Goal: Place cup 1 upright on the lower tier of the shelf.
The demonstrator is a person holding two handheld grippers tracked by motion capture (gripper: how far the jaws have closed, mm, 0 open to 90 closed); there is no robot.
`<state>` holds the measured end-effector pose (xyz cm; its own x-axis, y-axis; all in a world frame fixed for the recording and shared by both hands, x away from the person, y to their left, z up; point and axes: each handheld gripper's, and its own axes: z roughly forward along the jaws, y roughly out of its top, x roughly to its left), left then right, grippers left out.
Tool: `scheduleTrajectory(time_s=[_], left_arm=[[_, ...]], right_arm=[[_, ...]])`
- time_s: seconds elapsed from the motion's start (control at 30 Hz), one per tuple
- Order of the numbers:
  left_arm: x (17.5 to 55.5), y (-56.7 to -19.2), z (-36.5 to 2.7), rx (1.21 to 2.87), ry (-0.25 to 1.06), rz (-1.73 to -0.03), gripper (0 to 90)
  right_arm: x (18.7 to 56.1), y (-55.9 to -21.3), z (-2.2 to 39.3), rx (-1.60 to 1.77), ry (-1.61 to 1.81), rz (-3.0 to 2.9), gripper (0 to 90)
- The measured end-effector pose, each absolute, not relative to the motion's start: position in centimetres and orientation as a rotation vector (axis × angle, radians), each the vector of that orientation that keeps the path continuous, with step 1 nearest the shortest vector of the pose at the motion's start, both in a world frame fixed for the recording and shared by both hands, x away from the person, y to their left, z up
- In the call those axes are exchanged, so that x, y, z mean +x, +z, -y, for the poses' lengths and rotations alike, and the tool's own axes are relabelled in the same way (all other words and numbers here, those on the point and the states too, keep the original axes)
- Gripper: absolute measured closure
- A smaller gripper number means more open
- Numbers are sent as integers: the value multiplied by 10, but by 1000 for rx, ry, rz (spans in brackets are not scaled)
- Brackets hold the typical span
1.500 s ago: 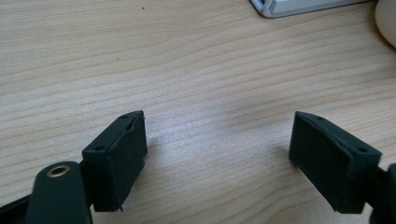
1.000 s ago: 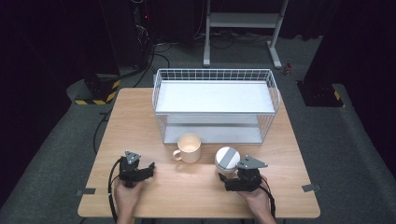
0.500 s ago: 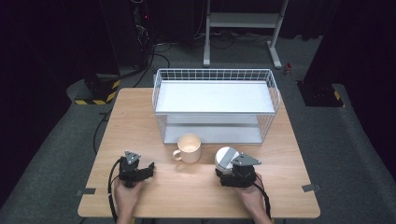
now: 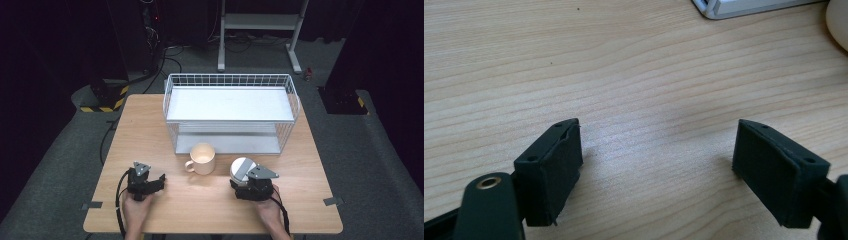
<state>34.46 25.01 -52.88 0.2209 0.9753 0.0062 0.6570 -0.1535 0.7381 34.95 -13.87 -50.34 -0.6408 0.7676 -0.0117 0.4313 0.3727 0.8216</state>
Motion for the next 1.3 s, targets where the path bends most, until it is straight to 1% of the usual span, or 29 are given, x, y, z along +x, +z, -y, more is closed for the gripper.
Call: scheduleTrajectory(time_s=[0.6, 1.1, 1.3], left_arm=[[345, -529, -250, 1888, 671, -1504, 200], [345, -529, -250, 1888, 671, -1504, 200], [344, -529, -250, 1888, 671, -1504, 200]], right_arm=[[351, -494, 148, 1036, 1172, -2226, 182], [365, -479, 157, 1067, 1175, -2206, 182], [376, -474, 162, 1096, 1180, -2191, 182]])
